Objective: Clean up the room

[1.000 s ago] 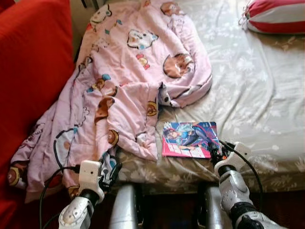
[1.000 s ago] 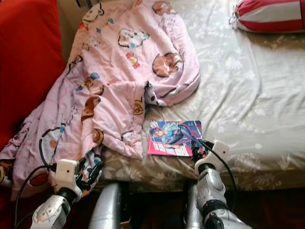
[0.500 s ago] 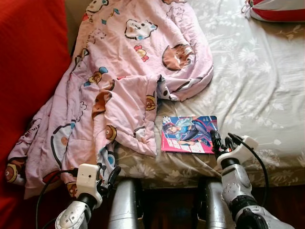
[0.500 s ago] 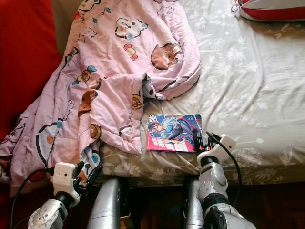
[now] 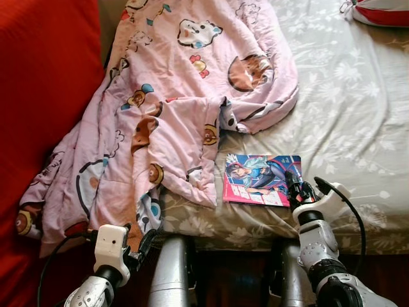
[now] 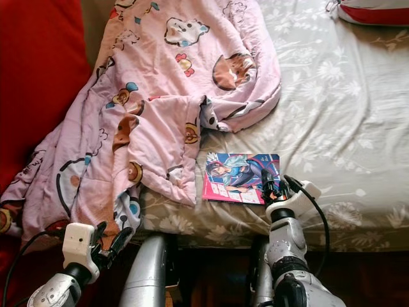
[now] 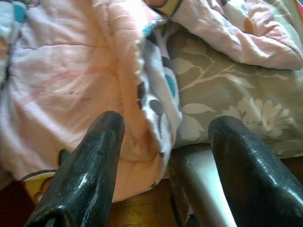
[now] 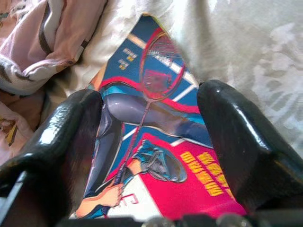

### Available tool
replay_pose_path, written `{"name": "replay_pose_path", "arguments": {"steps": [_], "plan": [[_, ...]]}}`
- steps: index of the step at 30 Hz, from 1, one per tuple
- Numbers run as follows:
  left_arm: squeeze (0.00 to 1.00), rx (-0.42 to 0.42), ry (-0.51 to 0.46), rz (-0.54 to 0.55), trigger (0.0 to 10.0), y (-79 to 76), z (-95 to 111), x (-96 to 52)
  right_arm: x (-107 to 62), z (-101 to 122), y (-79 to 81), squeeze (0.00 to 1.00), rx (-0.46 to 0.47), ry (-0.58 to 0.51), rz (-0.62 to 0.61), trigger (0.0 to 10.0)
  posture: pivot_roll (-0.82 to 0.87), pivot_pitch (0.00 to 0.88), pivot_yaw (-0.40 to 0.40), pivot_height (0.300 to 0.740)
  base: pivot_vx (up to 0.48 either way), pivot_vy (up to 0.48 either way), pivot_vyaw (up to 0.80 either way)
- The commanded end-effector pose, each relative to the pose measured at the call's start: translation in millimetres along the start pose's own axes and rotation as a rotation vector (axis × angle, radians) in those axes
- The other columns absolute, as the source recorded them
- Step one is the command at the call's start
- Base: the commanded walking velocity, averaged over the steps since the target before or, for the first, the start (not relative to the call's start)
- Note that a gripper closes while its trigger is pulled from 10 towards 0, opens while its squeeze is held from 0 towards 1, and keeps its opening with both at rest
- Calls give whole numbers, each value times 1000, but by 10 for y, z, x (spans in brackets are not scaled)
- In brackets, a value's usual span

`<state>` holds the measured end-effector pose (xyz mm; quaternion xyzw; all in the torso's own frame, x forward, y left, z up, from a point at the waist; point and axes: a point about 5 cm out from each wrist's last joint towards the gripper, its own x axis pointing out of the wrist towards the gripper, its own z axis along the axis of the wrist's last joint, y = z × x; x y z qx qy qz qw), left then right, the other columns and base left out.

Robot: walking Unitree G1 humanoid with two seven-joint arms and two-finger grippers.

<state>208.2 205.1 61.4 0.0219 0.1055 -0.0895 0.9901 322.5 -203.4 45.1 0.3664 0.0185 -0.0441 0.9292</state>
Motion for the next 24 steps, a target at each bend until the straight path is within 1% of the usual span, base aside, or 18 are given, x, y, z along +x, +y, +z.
{"name": "replay_pose_path", "arguments": {"steps": [1,5,8,10,13,15,20,24], "plan": [[0,-1,39,18,10000,79,-61,-87,-92,-122,-85,0,30,32,-38,10000,273,308,182,577,0,0,0],[0,2,50,20,10000,98,-71,-118,-129,-69,-165,0,48,-11,-61,10000,267,309,187,577,0,0,0],[0,3,53,19,10000,94,-75,-119,-144,-81,-179,0,50,-8,-62,10000,268,309,188,577,0,0,0],[0,5,56,17,10000,94,-72,-123,-171,-143,-181,0,86,21,-41,10000,273,309,189,577,0,0,0],[0,7,60,18,10000,98,-73,-135,-179,-184,-156,0,105,36,-13,10000,274,309,190,577,0,0,0],[0,9,63,21,10000,103,-71,-151,-186,-225,-130,0,139,55,20,10000,281,309,190,577,0,0,0],[0,11,69,21,10000,104,-78,-181,-217,-273,-146,0,181,68,20,10000,288,312,192,577,0,0,0],[0,14,75,21,10000,108,-86,-228,-282,-339,-182,0,268,74,30,10000,293,324,191,577,0,0,0]]}}
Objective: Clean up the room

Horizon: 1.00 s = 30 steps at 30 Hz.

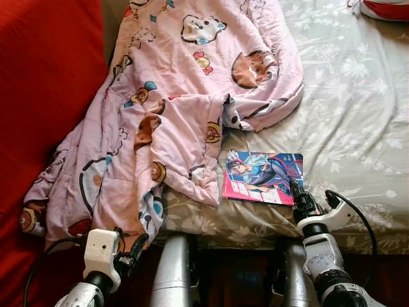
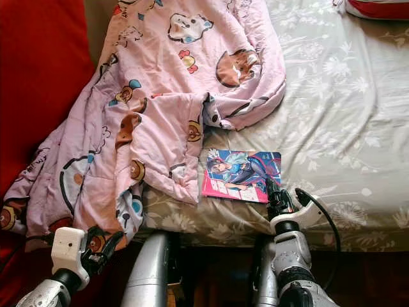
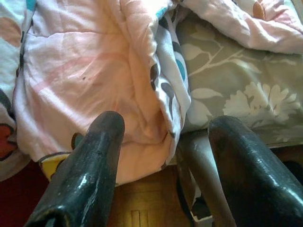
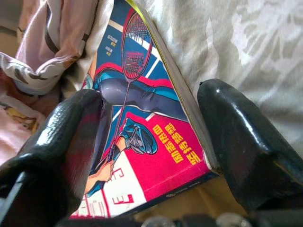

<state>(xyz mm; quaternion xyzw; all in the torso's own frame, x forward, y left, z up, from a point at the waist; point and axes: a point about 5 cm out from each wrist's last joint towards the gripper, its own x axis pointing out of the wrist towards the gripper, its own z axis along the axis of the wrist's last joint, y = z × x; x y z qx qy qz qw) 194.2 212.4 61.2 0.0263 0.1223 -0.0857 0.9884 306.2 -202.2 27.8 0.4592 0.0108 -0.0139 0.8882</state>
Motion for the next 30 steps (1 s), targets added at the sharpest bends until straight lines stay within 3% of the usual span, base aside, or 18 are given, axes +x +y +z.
{"name": "replay_pose_path", "arguments": {"steps": [1,4,11,22,30], "plan": [[0,10,44,15,10000,63,-57,-91,-163,-208,-121,0,94,49,-49,10000,297,327,192,577,0,0,0],[0,12,49,16,10000,58,-57,-135,-259,-224,-227,0,181,13,-102,10000,307,337,196,577,0,0,0],[0,16,59,18,10000,68,-70,-165,-303,-275,-255,0,226,9,-126,10000,313,345,195,577,0,0,0],[0,15,64,32,10000,78,-72,-188,-125,-373,19,0,278,79,23,10000,322,349,187,577,0,0,0],[0,16,65,40,10000,78,-78,-211,-126,-468,72,0,285,123,38,10000,329,348,183,577,0,0,0]]}}
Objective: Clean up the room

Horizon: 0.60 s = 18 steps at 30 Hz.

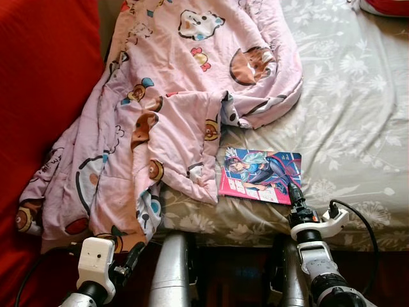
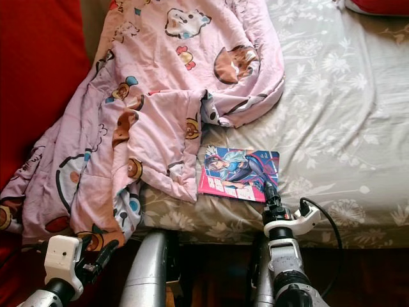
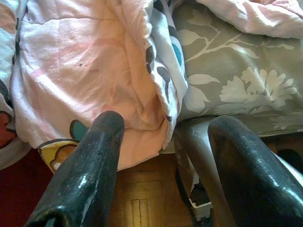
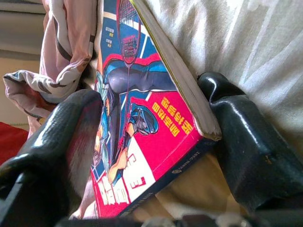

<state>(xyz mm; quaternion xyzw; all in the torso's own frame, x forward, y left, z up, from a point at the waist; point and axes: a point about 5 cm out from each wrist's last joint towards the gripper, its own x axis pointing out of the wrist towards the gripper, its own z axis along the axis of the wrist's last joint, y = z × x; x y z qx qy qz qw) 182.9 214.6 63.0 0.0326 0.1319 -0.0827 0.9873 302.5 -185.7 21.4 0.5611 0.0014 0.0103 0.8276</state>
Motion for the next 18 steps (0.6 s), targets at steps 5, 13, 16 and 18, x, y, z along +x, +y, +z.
{"name": "replay_pose_path", "arguments": {"steps": [5,13,16,18], "plan": [[0,9,45,34,10000,71,-64,-110,-146,-279,-123,0,87,79,-98,10000,341,352,180,577,0,0,0],[0,16,52,35,10000,58,-69,-190,-126,-309,-92,0,144,72,-85,10000,360,368,187,577,0,0,0],[0,19,55,32,10000,51,-70,-209,-115,-325,-76,0,162,73,-77,10000,361,371,187,577,0,0,0],[0,21,56,33,10000,58,-68,-222,-109,-375,-57,0,166,100,-75,10000,372,378,189,577,0,0,0]]}}
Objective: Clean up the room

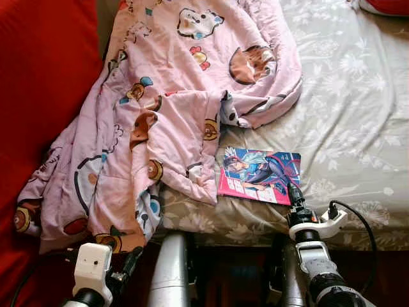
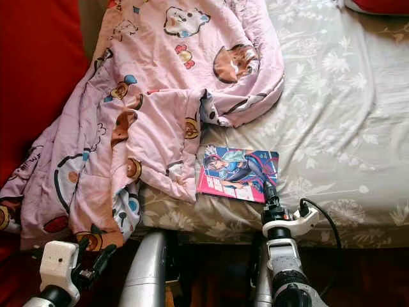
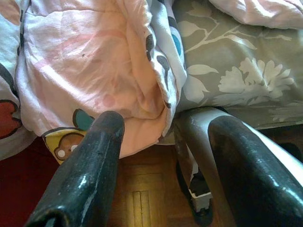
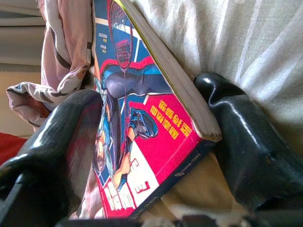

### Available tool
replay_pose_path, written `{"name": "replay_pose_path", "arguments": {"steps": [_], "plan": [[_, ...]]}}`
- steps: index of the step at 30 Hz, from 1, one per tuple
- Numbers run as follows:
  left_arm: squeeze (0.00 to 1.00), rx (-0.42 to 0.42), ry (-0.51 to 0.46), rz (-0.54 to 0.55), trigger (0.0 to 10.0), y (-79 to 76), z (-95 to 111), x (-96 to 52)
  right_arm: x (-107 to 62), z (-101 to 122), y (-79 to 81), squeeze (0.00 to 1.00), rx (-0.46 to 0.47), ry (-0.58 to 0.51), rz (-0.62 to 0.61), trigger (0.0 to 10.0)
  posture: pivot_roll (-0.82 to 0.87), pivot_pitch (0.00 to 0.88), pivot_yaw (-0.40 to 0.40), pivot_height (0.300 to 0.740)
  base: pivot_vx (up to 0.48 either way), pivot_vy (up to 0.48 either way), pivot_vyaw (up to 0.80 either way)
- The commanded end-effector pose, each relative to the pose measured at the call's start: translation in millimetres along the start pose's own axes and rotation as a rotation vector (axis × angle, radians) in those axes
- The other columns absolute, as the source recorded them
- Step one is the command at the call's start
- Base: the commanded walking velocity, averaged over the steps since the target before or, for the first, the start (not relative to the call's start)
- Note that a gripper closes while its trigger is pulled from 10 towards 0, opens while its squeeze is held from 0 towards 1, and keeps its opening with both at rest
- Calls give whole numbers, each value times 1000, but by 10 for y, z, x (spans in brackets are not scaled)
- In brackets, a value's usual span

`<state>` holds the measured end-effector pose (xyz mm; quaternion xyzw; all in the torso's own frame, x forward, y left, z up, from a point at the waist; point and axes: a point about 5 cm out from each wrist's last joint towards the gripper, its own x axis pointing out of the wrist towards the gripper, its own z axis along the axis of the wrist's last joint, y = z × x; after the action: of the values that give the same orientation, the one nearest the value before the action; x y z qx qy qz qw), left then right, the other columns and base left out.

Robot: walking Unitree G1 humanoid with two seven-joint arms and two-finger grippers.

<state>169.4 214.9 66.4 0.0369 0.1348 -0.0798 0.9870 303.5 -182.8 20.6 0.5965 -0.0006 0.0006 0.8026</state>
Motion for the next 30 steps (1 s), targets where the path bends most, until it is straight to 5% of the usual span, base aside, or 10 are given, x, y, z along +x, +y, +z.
{"name": "replay_pose_path", "arguments": {"steps": [1,20,22,23,24,30], "plan": [[0,14,50,28,10000,79,-67,-89,-126,-352,-95,0,73,121,-74,10000,372,378,189,577,0,0,0],[0,20,58,30,10000,91,-64,-110,-120,-506,-44,0,75,221,-52,10000,374,376,188,577,0,0,0],[0,21,58,30,10000,90,-65,-111,-119,-518,-37,0,75,229,-44,2392,374,376,188,577,0,0,0],[0,21,59,30,10000,90,-66,-108,-118,-521,-34,0,75,231,-42,2392,370,374,188,577,0,0,0],[0,21,58,29,10000,89,-67,-105,-118,-521,-34,0,74,231,-42,0,370,374,188,577,0,0,0],[0,21,54,28,10000,85,-67,-67,-133,-495,-60,0,70,224,-54,0,366,367,184,577,0,0,0]]}}
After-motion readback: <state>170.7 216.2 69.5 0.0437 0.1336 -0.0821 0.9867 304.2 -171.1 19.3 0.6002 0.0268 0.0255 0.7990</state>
